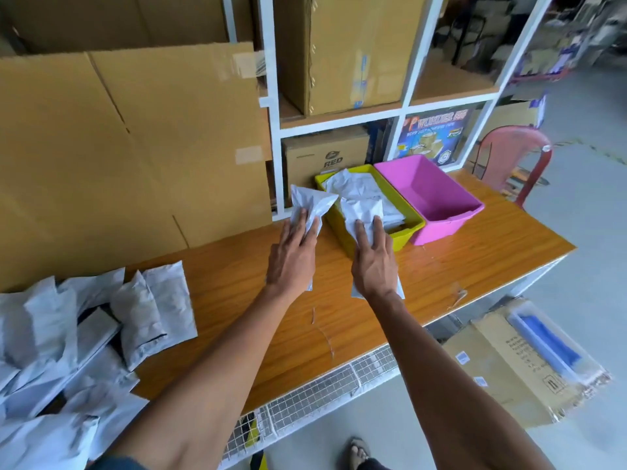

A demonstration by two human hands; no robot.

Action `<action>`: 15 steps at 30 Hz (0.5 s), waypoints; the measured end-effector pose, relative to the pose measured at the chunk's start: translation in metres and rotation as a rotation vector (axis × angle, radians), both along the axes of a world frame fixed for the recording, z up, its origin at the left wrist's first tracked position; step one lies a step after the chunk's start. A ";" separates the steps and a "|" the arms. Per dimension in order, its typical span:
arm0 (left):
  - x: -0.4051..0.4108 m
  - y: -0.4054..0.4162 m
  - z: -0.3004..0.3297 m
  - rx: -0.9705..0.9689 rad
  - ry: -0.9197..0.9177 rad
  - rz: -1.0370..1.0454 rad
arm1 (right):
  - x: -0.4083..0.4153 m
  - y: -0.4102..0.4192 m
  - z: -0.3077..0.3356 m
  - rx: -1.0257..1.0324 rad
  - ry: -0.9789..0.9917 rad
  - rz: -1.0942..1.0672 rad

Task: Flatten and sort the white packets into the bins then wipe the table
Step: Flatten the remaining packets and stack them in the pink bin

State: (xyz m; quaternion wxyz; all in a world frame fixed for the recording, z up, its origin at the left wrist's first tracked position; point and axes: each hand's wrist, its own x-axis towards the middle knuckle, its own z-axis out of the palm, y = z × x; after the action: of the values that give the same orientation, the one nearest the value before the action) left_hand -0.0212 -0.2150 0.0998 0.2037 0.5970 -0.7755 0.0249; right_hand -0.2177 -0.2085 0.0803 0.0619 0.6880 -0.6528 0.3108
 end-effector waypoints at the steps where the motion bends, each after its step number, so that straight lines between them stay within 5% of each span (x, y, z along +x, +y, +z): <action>1: -0.015 -0.005 0.006 -0.003 0.000 -0.021 | -0.015 -0.002 0.005 -0.007 0.001 -0.026; 15: -0.240 -0.063 0.029 0.109 0.077 -0.103 | -0.227 -0.039 0.036 0.102 0.049 -0.157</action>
State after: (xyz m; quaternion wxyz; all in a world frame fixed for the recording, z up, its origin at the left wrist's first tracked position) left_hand -0.2608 -0.2781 0.1292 0.2016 0.5672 -0.7969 -0.0507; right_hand -0.4448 -0.2470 0.1158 0.0667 0.6444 -0.7181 0.2544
